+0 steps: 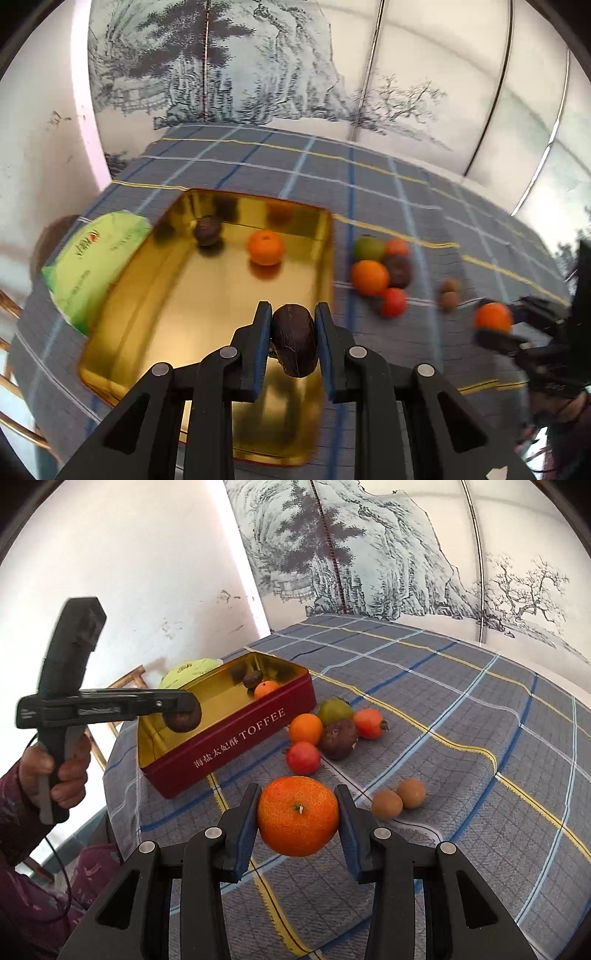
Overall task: Organize fruits
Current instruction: 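Carry the dark brown fruit over the tin and release it with the left gripper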
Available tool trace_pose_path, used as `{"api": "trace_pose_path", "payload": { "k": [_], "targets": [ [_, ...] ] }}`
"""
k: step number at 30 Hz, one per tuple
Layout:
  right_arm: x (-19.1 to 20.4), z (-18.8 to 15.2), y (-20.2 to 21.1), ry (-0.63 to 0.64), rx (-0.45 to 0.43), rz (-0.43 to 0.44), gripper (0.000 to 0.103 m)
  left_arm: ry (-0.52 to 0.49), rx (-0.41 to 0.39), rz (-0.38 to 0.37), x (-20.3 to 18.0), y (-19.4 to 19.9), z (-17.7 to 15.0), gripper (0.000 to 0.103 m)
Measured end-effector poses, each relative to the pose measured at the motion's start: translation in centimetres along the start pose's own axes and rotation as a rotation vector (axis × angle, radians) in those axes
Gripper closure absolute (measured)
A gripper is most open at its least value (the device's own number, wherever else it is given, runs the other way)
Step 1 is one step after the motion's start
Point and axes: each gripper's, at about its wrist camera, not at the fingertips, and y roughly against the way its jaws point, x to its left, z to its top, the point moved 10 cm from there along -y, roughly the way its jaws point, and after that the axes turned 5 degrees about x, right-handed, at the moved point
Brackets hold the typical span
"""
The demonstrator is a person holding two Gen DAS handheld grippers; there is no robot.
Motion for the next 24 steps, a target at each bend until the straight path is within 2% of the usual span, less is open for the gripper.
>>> {"api": "trace_pose_path", "payload": {
  "k": [4,12,24],
  "targets": [
    [0.5,0.3,-0.1,0.007,0.004,-0.001,0.062,-0.032,0.01,0.067,2.0,-1.1,0.1,0.083],
    [1.2,0.6,-0.5,0.024,0.016,-0.001,0.062,-0.048,0.051,0.132,5.1,-2.9,0.4,0.083],
    [1.3,0.6,-0.8,0.025,0.027,0.0,0.062,-0.102,0.114,0.205,7.1,-5.3,2.2,0.082]
  ]
}}
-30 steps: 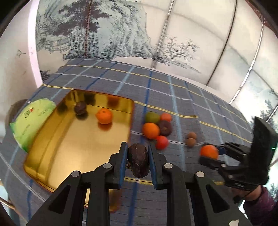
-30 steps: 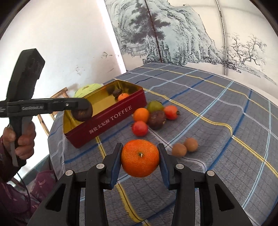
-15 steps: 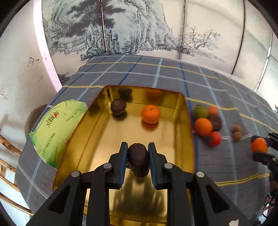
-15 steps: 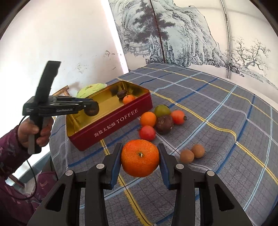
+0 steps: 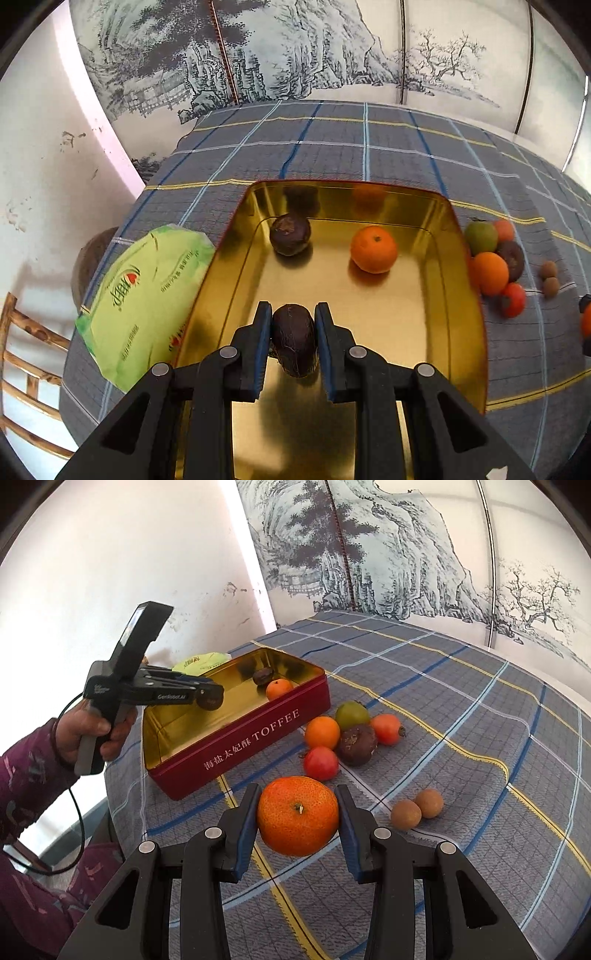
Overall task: Organize fruits
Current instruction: 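Carry the dark brown fruit over the tin and release it with the left gripper, then carry the large orange over the tin with the right gripper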
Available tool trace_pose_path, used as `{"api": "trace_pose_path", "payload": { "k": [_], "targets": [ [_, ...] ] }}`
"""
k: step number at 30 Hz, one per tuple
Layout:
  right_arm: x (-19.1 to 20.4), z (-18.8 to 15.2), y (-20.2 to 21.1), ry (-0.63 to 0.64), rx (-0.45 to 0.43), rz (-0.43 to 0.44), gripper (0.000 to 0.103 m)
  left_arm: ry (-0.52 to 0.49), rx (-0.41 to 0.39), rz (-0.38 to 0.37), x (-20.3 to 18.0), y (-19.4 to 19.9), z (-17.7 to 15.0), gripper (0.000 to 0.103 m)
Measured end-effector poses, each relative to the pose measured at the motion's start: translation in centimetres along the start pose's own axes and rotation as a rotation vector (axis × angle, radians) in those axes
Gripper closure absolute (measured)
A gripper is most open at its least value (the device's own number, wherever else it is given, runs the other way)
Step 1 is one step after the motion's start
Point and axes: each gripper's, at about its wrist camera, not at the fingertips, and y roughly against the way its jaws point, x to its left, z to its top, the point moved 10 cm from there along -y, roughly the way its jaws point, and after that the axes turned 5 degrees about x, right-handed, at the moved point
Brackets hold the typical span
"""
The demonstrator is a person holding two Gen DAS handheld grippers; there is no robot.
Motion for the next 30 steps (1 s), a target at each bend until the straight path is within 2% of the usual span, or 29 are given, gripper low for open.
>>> {"api": "trace_pose_path", "payload": {
  "k": [5,14,25,30],
  "targets": [
    [-0.1,0.0,0.0,-0.003,0.001,0.001,0.062,-0.042,0.028,0.041,0.7,-1.0,0.9,0.082],
    [-0.4,-0.3,-0.2,-0.004,0.006,0.004,0.062,-0.025,0.094,0.067,3.0,-3.2,2.3,0.082],
    [-0.2,-0.4,-0.2,0.0,0.009,0.006,0.062,-0.06,0.095,0.093,3.0,-4.1,3.8,0.08],
    [-0.3,-0.4,-0.1,0.002,0.008,0.006,0.062,-0.044,0.068,0.064,3.0,-3.7,4.3,0.079]
  ]
}}
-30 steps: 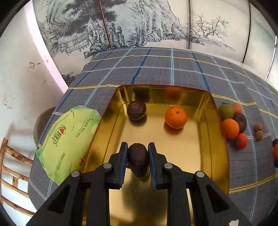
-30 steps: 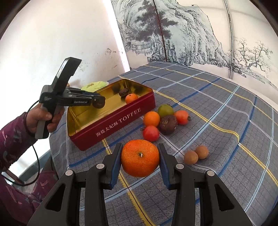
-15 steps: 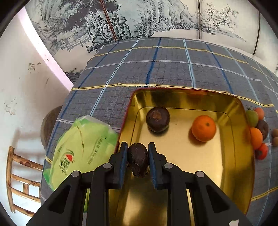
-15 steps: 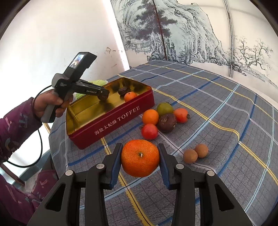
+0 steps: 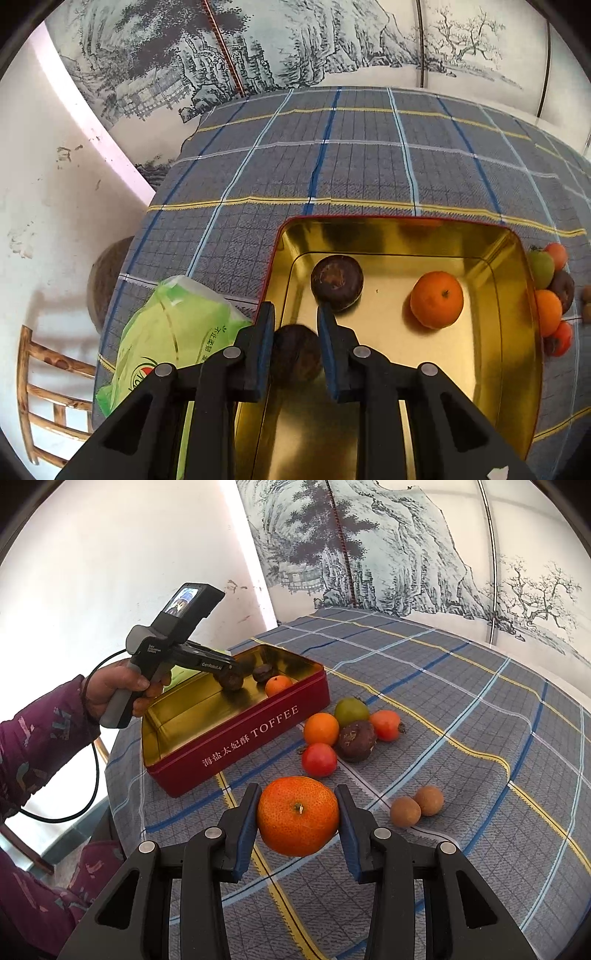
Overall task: Organize fruits
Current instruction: 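Carry the large orange over the tin with the right gripper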
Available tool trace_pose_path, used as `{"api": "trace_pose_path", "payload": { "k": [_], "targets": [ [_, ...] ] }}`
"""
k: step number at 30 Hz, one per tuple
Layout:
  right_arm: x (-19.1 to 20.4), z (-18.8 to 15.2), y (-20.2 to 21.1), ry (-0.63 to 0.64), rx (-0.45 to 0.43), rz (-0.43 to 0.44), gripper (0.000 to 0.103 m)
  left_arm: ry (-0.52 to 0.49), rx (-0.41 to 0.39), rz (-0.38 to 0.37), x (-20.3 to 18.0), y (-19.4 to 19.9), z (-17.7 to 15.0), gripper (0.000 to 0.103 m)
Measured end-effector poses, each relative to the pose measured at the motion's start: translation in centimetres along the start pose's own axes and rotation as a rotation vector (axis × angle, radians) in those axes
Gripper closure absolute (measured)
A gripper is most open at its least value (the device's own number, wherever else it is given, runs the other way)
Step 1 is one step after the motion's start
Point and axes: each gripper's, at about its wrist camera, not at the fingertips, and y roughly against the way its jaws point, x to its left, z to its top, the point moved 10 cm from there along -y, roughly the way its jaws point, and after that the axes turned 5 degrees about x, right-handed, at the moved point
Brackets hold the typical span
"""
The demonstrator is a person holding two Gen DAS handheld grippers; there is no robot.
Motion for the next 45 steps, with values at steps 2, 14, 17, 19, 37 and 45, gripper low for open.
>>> {"api": "trace_pose_path", "payload": {
  "k": [2,14,17,19,37,45],
  "targets": [
    [0.0,0.0,0.0,0.0,0.0,0.0,0.062,0.016,-0.024,-0.023,0.0,0.7,0.1,0.078],
    [2.1,2.4,0.3,0.023,-0.022,0.05,0.062,0.276,-0.308,0.051,3.3,11.2,-4.8,0.024],
    [3.3,3.5,-0.2,0.045,-0.024,0.076,0.062,0.272,-0.305,0.036,2.3,12.2,-7.1,0.024],
    [4.5,4.5,-0.7,0.069,-0.024,0.094,0.062,0.281,-0.309,0.028,1.9,12.7,-8.5,0.023],
    [11.5,11.2,-10.8,0.188,0.125,0.169,0.062,0.318,-0.276,0.079,1.5,14.1,-14.6,0.015],
    [11.5,12.1,-15.1,0.214,0.201,0.117,0.061,0.301,-0.263,0.094,1.6,13.9,-15.0,0.015]
  ]
}}
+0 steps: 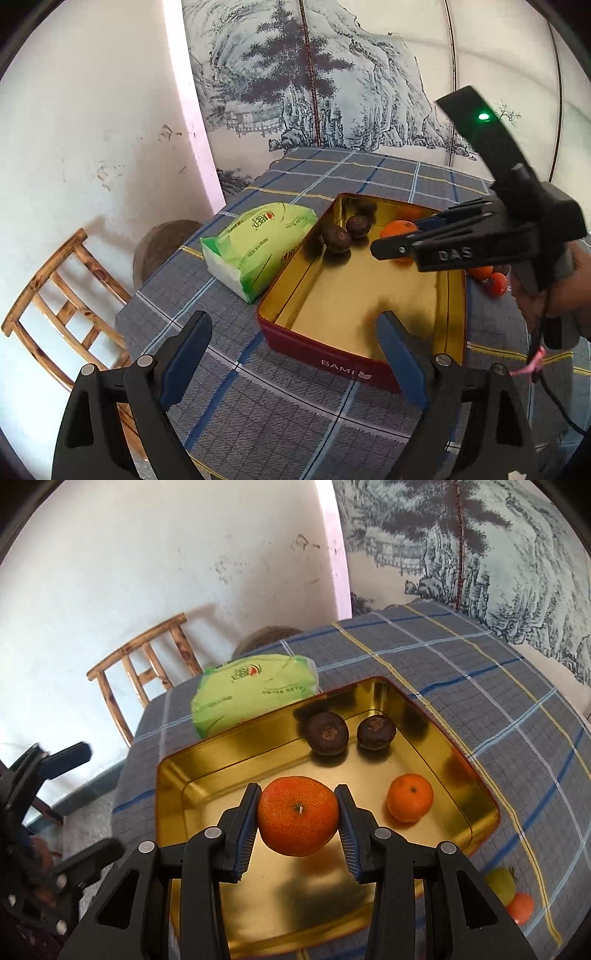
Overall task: Organize fruits
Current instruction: 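Carry the large orange over the tin with the right gripper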
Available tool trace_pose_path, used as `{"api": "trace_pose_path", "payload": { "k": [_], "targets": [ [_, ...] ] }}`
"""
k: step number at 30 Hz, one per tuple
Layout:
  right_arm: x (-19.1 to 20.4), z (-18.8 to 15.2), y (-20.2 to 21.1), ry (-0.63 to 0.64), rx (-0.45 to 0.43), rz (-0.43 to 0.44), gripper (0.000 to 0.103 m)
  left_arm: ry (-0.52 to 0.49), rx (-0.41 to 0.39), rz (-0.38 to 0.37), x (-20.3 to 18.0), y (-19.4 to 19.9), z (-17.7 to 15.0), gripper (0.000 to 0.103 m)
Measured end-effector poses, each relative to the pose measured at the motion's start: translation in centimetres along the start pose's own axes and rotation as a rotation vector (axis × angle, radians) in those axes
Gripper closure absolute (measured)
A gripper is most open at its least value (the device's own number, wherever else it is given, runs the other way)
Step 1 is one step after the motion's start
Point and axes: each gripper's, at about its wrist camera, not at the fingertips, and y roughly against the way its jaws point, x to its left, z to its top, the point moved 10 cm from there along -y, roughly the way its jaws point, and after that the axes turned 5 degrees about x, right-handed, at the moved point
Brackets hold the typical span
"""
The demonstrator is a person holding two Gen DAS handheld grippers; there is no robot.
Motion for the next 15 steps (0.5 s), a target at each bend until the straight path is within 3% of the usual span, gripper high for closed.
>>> {"api": "trace_pose_path", "payload": {
  "k": [15],
  "targets": [
    [-2.2,0.9,-4.0,-0.035,0.087,-0.054,0.061,0.019,0.027,0.012,1.1,-1.1,-0.8,0.01]
  ]
}}
